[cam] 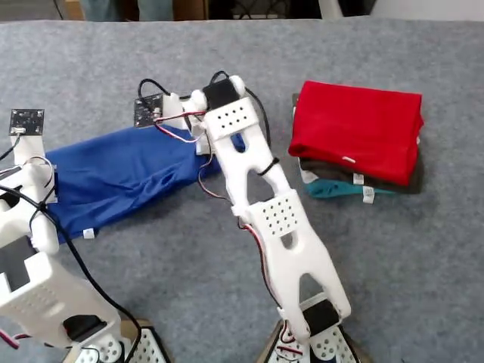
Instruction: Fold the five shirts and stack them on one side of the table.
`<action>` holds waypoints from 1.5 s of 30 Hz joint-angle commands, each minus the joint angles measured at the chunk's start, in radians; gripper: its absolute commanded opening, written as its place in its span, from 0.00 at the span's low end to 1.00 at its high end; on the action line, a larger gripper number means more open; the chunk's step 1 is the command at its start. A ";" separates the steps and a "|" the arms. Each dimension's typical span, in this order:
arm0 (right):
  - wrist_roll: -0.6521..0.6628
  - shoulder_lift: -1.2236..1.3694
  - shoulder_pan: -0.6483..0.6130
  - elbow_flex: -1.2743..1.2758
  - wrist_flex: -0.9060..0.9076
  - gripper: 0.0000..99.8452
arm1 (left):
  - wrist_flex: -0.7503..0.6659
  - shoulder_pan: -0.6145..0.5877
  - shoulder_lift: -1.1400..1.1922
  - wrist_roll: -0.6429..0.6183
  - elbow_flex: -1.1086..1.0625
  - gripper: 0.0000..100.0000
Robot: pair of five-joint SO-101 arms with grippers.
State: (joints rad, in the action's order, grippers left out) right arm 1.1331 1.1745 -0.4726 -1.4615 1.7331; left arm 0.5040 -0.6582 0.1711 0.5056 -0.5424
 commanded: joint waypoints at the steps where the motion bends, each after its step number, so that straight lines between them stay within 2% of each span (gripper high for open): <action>1: 0.008 0.007 -0.015 -0.096 -0.057 0.01 | 0.003 -0.013 0.002 0.002 0.035 0.03; 9: 0.009 0.074 -0.049 -0.125 -0.107 0.02 | 0.003 -0.013 0.002 0.002 0.035 0.03; 11: 0.009 0.085 -0.055 -0.125 -0.124 0.08 | 0.003 -0.013 0.002 0.002 0.035 0.03; 15: 0.005 0.091 -0.057 -0.125 -0.183 0.26 | 0.003 -0.013 0.002 0.002 0.035 0.03; 18: 0.003 0.091 -0.058 -0.133 -0.256 0.31 | 0.003 -0.013 0.002 0.002 0.035 0.03; 22: -0.074 0.088 -0.051 -0.217 -0.278 0.24 | 0.003 -0.013 0.002 0.002 0.035 0.03; 24: -0.126 0.058 -0.041 -0.216 -0.250 0.14 | 0.003 -0.015 0.002 0.002 0.035 0.03; 26: -0.173 0.018 -0.038 -0.206 -0.195 0.00 | 0.003 -0.015 0.002 0.002 0.035 0.03; 28: -0.198 -0.013 -0.038 -0.211 -0.097 0.04 | 0.003 -0.015 0.002 0.002 0.035 0.03; 31: -0.221 -0.047 -0.041 -0.199 0.040 0.02 | 0.003 -0.015 0.002 0.002 0.035 0.03; 35: -0.356 -0.071 0.002 -0.189 0.035 0.01 | 0.003 -0.015 0.002 0.002 0.035 0.03; 41: -0.370 -0.061 -0.023 0.088 0.009 0.01 | 0.003 -0.018 0.002 0.002 0.035 0.03; 45: -0.420 -0.045 -0.051 0.120 -0.089 0.01 | 0.003 -0.018 0.002 0.002 0.035 0.03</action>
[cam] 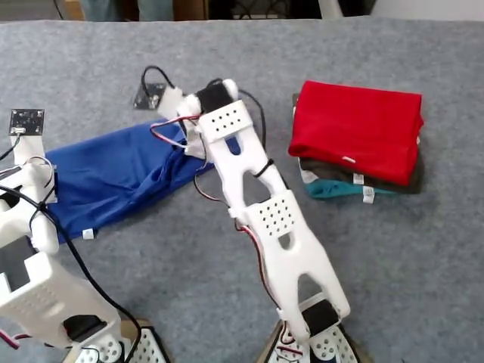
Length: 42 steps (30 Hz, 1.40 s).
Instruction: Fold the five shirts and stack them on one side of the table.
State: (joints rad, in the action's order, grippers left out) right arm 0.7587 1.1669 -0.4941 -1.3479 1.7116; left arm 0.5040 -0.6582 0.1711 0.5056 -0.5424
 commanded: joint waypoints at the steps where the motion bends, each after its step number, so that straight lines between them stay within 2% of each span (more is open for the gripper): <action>1: -0.071 -0.038 -0.037 0.007 -0.100 0.01 | 0.003 -0.018 0.002 0.002 0.035 0.03; 10: -0.101 0.004 -0.121 0.007 -0.344 0.01 | 0.003 -0.018 0.002 0.002 0.035 0.03; 15: -0.101 0.012 -0.164 0.015 -0.368 0.01 | 0.003 -0.018 0.002 0.002 0.035 0.03; 23: -0.101 0.096 -0.153 0.027 -0.436 0.01 | 0.003 -0.018 0.002 0.002 0.035 0.03; 26: -0.107 0.062 -0.150 -0.071 -0.404 0.01 | 0.003 -0.018 0.002 0.002 0.035 0.03; 31: -0.189 -0.018 -0.146 -0.335 -0.258 0.01 | 0.003 -0.016 0.002 0.002 0.035 0.03; 36: -0.192 -0.130 -0.101 -0.255 0.048 0.01 | 0.003 -0.016 0.002 0.002 0.035 0.03; 40: -0.301 -0.137 -0.026 -0.179 0.046 0.01 | 0.006 -0.015 0.002 0.002 0.031 0.03; 42: -0.307 -0.111 -0.020 -0.140 0.017 0.01 | 0.008 -0.015 0.002 0.002 0.031 0.03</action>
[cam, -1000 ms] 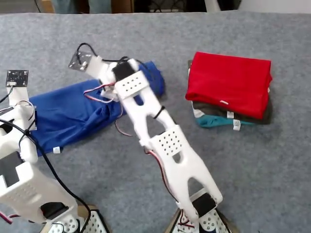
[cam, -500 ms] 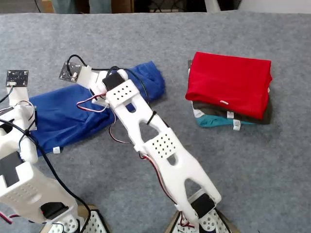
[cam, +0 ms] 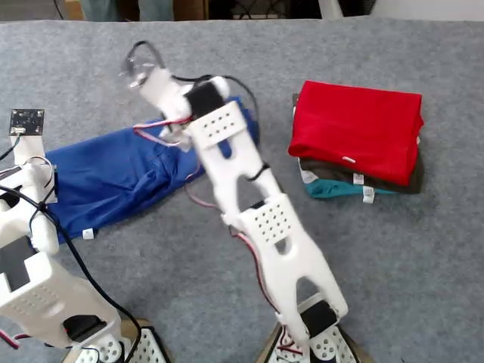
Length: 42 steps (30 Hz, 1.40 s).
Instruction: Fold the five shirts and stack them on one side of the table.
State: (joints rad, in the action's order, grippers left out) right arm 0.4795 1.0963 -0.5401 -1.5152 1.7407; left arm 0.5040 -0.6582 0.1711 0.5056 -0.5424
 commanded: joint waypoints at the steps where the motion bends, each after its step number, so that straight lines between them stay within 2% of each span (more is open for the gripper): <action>1: -0.031 -0.024 0.023 0.045 -0.028 0.01 | 0.008 -0.015 0.002 0.002 0.033 0.03; 12: -0.031 0.292 -0.092 0.028 -0.311 0.01 | 0.006 -0.015 0.002 0.002 0.033 0.03; 17: -0.032 0.277 -0.104 -0.170 -0.181 0.01 | 0.005 -0.013 0.002 0.002 0.035 0.03; 23: -0.032 0.091 -0.038 -0.148 0.026 0.01 | 0.011 -0.019 0.002 0.000 0.047 0.03; 26: -0.084 -0.013 0.028 -0.143 0.026 0.01 | 0.018 -0.013 -0.003 -0.009 0.059 0.03; 31: -0.150 -0.168 0.103 -0.133 0.028 0.01 | 0.219 -0.048 -0.144 -0.115 0.153 0.03; 35: -0.173 -0.240 0.127 -0.059 0.029 0.01 | 0.440 -0.074 -0.262 -0.130 0.223 0.03; 38: -0.176 -0.297 0.127 0.097 0.029 0.01 | 0.554 -0.107 -0.288 -0.135 0.246 0.12; 40: -0.181 -0.340 0.126 0.222 0.028 0.01 | 0.580 -0.133 -0.279 -0.181 0.248 0.20; 42: -0.181 -0.383 0.126 0.348 0.028 0.01 | 0.586 -0.150 -0.250 -0.226 0.248 0.23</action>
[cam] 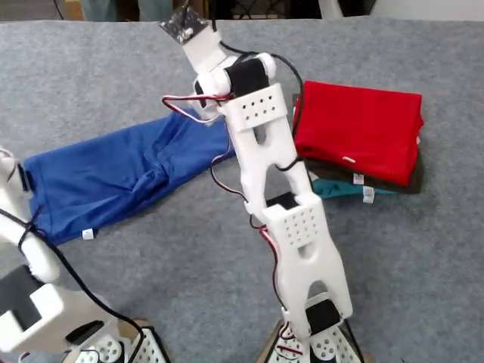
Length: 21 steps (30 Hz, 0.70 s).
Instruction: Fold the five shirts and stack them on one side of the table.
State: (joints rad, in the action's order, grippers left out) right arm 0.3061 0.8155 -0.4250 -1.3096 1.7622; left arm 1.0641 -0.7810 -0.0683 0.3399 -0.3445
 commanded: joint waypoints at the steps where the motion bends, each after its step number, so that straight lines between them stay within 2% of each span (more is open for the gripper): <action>1: -0.009 -0.125 0.011 0.200 0.006 0.01 | 0.026 -0.030 0.008 -0.071 0.050 0.24; 6: -0.009 -0.232 0.014 0.430 0.005 0.01 | 0.018 -0.028 0.143 -0.092 0.096 0.24; 11: -0.006 -0.308 0.017 0.532 0.003 0.01 | 0.051 -0.036 0.338 -0.135 0.248 0.23; 16: -0.006 -0.357 0.018 0.549 0.003 0.01 | 0.210 -0.018 0.545 -0.135 0.455 0.18; 21: -0.006 -0.412 0.018 0.549 0.003 0.01 | 0.440 0.005 0.752 -0.126 0.714 0.09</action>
State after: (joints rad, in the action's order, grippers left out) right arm 0.3000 0.4841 -0.4219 -0.7603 1.7607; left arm 1.3863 -0.7795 0.5884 0.2140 0.2217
